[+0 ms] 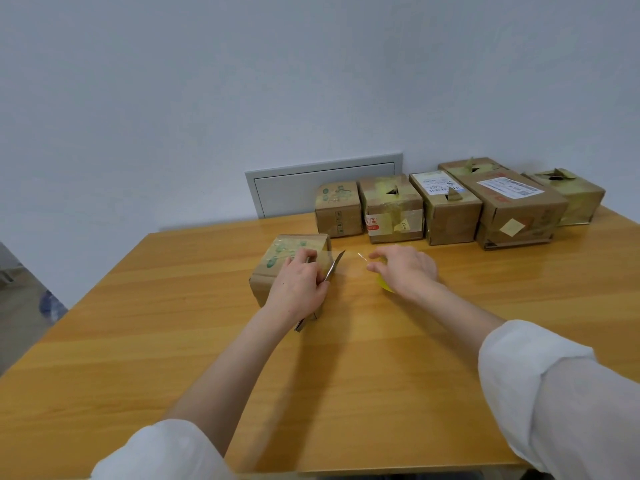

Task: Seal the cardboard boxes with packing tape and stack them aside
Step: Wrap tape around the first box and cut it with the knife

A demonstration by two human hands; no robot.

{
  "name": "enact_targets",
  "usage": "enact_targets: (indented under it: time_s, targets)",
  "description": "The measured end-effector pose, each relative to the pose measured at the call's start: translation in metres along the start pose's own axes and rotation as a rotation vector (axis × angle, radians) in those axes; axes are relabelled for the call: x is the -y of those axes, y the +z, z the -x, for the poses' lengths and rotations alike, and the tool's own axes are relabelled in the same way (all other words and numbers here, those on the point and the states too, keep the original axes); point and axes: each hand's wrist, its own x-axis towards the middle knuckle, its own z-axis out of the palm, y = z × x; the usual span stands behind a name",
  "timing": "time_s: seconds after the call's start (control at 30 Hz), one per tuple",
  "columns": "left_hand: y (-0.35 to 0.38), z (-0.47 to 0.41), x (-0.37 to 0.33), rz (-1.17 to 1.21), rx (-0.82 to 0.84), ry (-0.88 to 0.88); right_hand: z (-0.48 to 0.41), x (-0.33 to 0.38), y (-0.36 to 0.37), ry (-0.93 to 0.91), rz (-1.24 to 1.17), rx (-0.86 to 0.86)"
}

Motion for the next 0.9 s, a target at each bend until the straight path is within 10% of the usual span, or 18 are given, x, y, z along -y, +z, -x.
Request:
enact_targets:
  time_s: [0.2, 0.37, 0.9]
  targets:
    - [-0.004, 0.003, -0.001, 0.077, 0.013, -0.029, 0.001, -0.001, 0.006, 0.006, -0.001, -0.045]
    - [-0.005, 0.018, -0.012, -0.029, -0.302, 0.105, 0.0, -0.004, 0.006, -0.026, -0.022, -0.079]
    - [0.007, 0.018, -0.033, -0.039, -0.041, -0.064, 0.001, -0.006, 0.01, -0.066, 0.005, -0.117]
